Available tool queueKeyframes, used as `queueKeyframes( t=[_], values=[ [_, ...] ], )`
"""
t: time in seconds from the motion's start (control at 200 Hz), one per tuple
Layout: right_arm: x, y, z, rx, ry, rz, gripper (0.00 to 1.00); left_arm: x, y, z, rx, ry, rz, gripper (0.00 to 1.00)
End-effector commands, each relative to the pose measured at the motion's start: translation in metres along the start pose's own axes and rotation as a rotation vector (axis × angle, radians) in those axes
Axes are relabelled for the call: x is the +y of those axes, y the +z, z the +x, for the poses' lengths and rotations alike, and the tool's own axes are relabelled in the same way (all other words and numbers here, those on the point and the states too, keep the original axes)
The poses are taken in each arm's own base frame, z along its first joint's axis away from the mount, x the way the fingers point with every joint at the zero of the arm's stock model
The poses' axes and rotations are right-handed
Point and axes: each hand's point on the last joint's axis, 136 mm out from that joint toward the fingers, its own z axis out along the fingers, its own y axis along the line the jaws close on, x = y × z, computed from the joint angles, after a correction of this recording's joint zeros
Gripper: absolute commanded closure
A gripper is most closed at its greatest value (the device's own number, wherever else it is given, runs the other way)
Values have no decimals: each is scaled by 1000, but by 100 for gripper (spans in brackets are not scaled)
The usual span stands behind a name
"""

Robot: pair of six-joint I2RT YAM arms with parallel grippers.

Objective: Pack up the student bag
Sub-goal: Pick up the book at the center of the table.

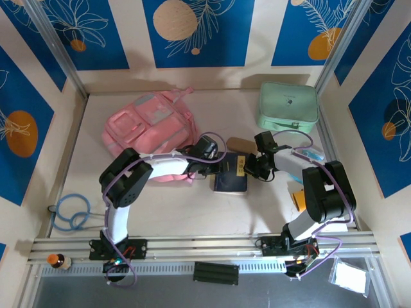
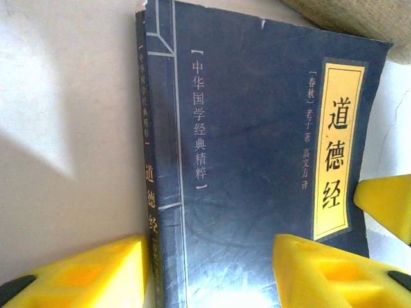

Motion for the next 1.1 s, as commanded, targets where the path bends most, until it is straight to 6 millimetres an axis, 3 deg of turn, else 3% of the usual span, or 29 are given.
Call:
queueKeyframes(
  t=[0.0,0.105,0.21,0.33,0.445,0.53,0.82,1.0,1.095],
  values=[
    [-3,6,9,42,15,12,90,12,9,18,91,-47,-48,46],
    [-3,6,9,44,16,11,90,5,10,22,120,-58,-12,46],
    [-3,6,9,43,18,9,90,-24,3,18,125,-27,116,48],
    [-3,5,9,46,25,5,90,-74,-30,0,60,63,325,49],
    [0,5,9,50,30,-10,90,-98,-56,-6,31,134,405,51],
    [1,4,9,52,29,-11,90,-97,-60,-1,42,138,414,54],
    [3,3,9,48,32,-14,90,-55,-35,6,64,46,255,69],
    [5,0,8,38,38,-37,90,-54,-33,2,66,33,237,76],
    [9,-3,8,29,44,-60,87,-51,-35,-2,56,27,223,86]
  ],
)
